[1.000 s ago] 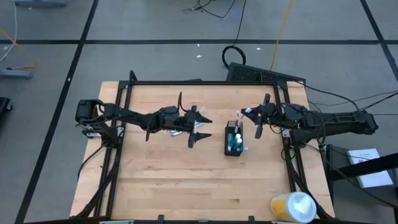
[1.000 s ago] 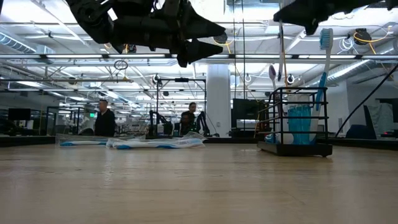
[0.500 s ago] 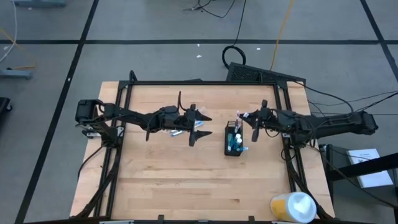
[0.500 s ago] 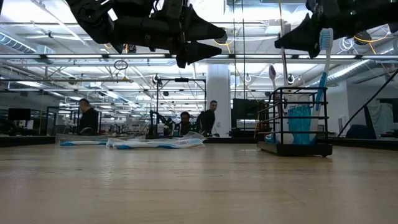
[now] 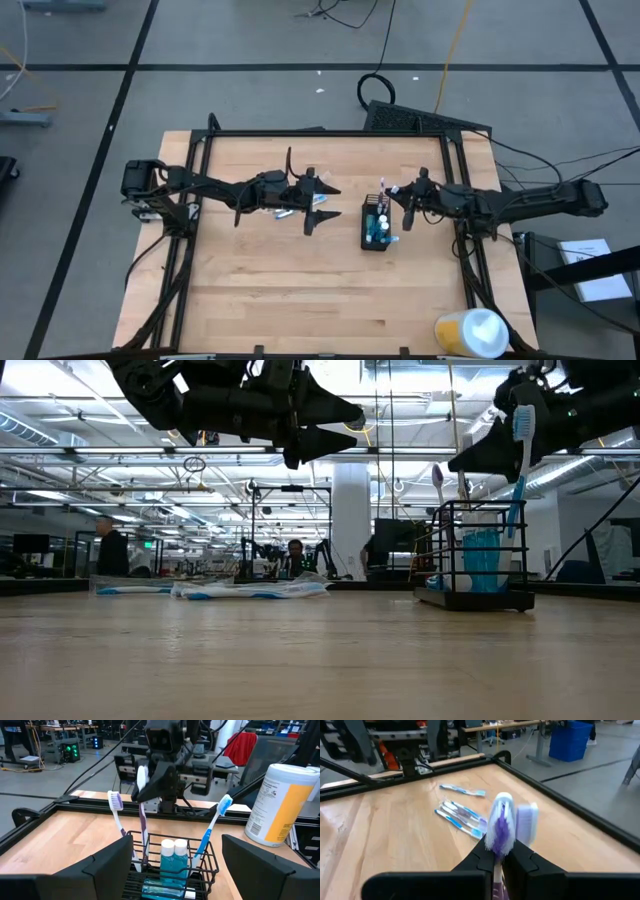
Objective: Pick & Place toothbrushing station
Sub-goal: Put the purple toothbrush into the top section of the mesh organizer
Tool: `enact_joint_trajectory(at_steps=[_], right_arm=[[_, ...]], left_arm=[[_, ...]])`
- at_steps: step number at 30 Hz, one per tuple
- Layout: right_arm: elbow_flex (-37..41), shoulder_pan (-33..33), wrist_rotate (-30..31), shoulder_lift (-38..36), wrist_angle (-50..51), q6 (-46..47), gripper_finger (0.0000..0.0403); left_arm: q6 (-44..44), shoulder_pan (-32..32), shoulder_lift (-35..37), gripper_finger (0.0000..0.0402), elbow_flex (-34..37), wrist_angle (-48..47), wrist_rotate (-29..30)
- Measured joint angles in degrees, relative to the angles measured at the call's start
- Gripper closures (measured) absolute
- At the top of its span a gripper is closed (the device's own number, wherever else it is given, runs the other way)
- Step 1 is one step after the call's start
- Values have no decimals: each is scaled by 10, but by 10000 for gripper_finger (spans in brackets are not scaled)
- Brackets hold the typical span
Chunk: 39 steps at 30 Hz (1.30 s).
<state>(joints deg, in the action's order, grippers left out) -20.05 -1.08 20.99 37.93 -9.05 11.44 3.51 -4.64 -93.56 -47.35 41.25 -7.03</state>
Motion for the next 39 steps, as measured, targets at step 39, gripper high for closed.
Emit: enact_joint_trajectory(at_steps=[39], right_arm=[[86, 0, -1, 0, -139, 16, 266]], left_arm=[[-1, 0, 0, 105, 0, -9, 1]])
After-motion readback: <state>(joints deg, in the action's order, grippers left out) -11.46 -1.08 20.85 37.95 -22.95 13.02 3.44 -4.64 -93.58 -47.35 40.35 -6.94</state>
